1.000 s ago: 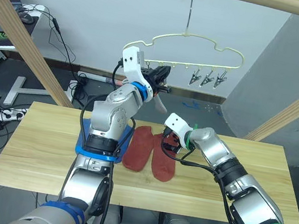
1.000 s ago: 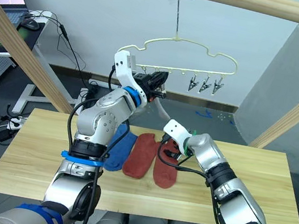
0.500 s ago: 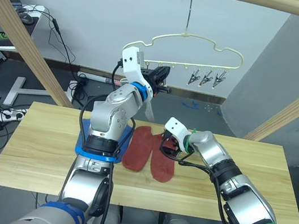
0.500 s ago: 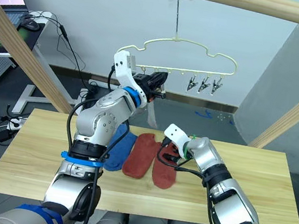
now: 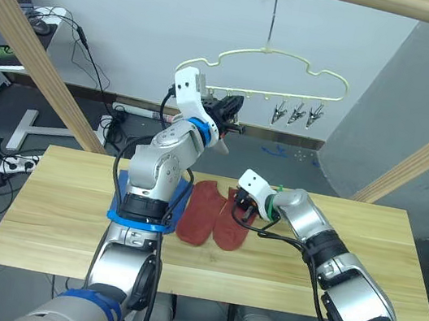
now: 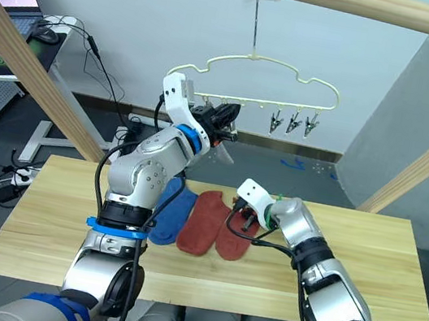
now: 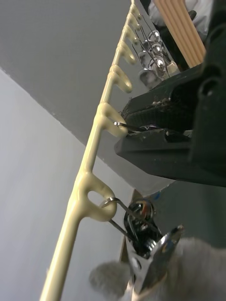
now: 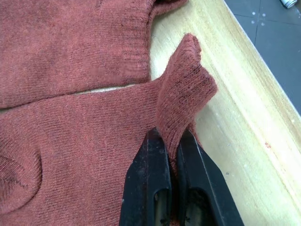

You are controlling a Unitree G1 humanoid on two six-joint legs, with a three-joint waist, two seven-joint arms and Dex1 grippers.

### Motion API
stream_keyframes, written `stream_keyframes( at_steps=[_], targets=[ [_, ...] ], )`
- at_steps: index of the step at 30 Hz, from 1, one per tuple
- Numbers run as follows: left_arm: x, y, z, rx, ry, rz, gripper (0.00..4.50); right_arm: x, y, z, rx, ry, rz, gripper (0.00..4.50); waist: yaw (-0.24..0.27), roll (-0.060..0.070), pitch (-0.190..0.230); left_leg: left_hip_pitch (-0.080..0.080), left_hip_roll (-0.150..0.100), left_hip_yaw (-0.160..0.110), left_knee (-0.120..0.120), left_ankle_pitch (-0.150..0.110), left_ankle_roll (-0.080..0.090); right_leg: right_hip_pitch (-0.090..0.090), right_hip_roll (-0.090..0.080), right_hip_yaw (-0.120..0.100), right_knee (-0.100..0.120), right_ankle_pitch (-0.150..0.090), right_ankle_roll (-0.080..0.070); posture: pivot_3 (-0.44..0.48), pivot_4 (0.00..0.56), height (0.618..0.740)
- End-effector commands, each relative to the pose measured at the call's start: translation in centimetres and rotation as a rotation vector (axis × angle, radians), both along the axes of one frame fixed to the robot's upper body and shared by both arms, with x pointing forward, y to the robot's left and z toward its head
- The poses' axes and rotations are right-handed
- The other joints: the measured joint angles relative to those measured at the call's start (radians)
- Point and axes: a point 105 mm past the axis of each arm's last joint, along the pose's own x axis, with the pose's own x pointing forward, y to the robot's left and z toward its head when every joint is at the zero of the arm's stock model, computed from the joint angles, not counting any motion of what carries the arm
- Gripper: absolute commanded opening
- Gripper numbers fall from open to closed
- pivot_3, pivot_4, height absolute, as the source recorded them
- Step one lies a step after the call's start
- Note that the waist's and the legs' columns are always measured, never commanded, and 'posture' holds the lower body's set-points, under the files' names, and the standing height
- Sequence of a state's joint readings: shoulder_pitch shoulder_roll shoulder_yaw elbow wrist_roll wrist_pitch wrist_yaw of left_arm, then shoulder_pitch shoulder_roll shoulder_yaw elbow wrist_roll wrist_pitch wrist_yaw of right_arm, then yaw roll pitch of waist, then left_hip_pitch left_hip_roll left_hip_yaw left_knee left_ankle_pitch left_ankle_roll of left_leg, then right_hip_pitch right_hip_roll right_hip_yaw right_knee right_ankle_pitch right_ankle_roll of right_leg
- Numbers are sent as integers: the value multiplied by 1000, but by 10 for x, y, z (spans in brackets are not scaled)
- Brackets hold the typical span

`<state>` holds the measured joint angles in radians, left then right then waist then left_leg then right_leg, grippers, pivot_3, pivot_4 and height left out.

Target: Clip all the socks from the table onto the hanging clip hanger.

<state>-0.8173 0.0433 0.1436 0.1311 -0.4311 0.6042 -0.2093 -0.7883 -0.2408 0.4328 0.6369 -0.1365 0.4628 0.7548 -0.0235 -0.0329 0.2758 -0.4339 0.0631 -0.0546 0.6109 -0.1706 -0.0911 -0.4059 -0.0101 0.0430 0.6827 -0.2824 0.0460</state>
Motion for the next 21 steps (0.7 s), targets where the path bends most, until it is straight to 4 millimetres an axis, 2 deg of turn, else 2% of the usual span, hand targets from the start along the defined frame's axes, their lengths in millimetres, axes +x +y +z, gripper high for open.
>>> stream_keyframes(
  at_steps=[1,4,8,13,17,21],
  targets=[
    [-7,3,25,-69,-52,-40,51,-4,-9,14,43,-23,-38,45,0,0,0,0,0,0,0,0,0,0,0,0,0,0,0,26,217,740],
    [-7,9,25,-114,-14,-81,51,-17,-12,37,182,-13,-92,45,-2,0,0,0,0,0,0,0,0,0,0,0,0,0,0,17,213,740],
    [-6,15,26,-162,27,-112,51,-41,-5,73,439,53,-135,45,-8,0,0,0,0,0,0,0,0,0,0,0,1,0,0,3,210,740],
    [-5,20,28,-239,73,-143,51,-64,5,101,640,130,-125,45,-7,0,0,0,0,-1,0,0,0,0,0,-1,2,0,0,-9,203,740],
    [-7,18,29,-265,94,-180,51,-71,10,121,774,181,-112,45,-8,0,0,0,0,-1,0,0,0,0,0,-1,2,0,0,-11,203,740],
    [-8,18,30,-302,119,-198,51,-66,12,139,884,203,-122,45,-8,0,0,0,0,-1,0,0,0,0,0,-1,2,0,0,-9,205,740]
  ],
)
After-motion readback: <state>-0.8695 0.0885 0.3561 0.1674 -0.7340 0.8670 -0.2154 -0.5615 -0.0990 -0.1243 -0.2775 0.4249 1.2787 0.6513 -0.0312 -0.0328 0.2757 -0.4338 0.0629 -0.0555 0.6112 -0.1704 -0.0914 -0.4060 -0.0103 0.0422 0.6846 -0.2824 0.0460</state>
